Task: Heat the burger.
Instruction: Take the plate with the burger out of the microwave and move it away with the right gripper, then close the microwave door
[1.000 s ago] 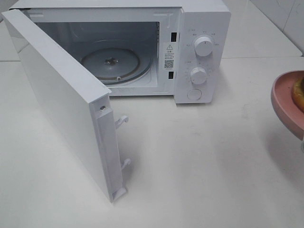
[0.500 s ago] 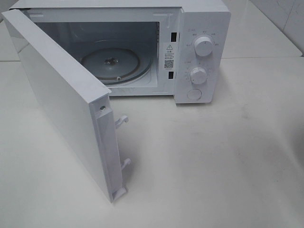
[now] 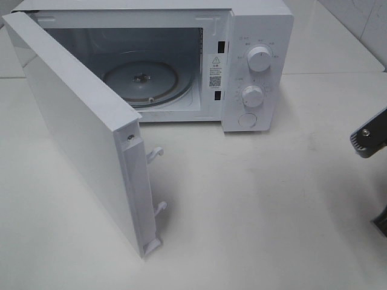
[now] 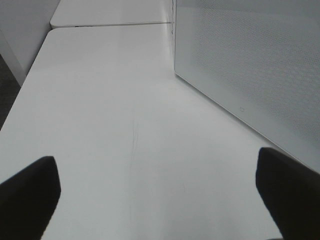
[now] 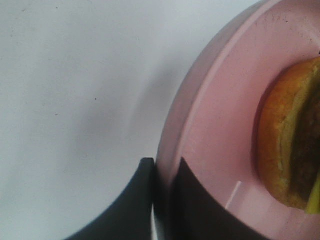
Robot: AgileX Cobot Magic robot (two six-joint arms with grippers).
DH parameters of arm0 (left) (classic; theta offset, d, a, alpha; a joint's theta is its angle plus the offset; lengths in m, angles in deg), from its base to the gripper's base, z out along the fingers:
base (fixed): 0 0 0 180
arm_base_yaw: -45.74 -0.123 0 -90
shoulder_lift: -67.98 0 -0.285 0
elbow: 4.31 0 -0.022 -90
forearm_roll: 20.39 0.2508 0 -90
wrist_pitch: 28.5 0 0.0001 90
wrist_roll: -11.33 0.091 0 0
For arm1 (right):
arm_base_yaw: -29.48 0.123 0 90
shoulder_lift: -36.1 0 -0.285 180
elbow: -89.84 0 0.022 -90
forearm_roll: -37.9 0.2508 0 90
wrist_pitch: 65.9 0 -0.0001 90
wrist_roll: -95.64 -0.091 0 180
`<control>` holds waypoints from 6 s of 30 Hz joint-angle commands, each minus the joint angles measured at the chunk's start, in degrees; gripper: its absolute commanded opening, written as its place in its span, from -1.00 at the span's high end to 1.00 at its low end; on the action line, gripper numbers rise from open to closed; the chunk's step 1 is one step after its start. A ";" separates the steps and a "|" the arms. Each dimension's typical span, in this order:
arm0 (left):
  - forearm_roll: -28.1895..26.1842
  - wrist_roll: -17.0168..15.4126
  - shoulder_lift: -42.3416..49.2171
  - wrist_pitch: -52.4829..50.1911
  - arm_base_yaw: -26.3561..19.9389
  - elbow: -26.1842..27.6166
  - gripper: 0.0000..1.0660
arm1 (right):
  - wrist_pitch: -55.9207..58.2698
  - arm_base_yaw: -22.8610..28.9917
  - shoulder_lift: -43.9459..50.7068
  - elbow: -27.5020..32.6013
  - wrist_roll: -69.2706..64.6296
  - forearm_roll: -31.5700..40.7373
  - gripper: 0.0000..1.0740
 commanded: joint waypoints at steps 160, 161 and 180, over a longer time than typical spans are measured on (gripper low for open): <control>0.00 -0.06 0.34 -0.17 -0.06 -0.23 -0.88 | 9.91 -30.31 67.49 -2.81 37.13 48.41 -0.42; 0.00 -0.06 0.34 -0.17 -0.06 -0.23 -0.88 | 9.91 -30.31 67.49 -2.81 37.13 48.41 -0.42; 0.00 -0.06 0.34 -0.17 -0.06 -0.23 -0.88 | 9.91 -30.31 67.49 -2.81 37.13 48.41 -0.42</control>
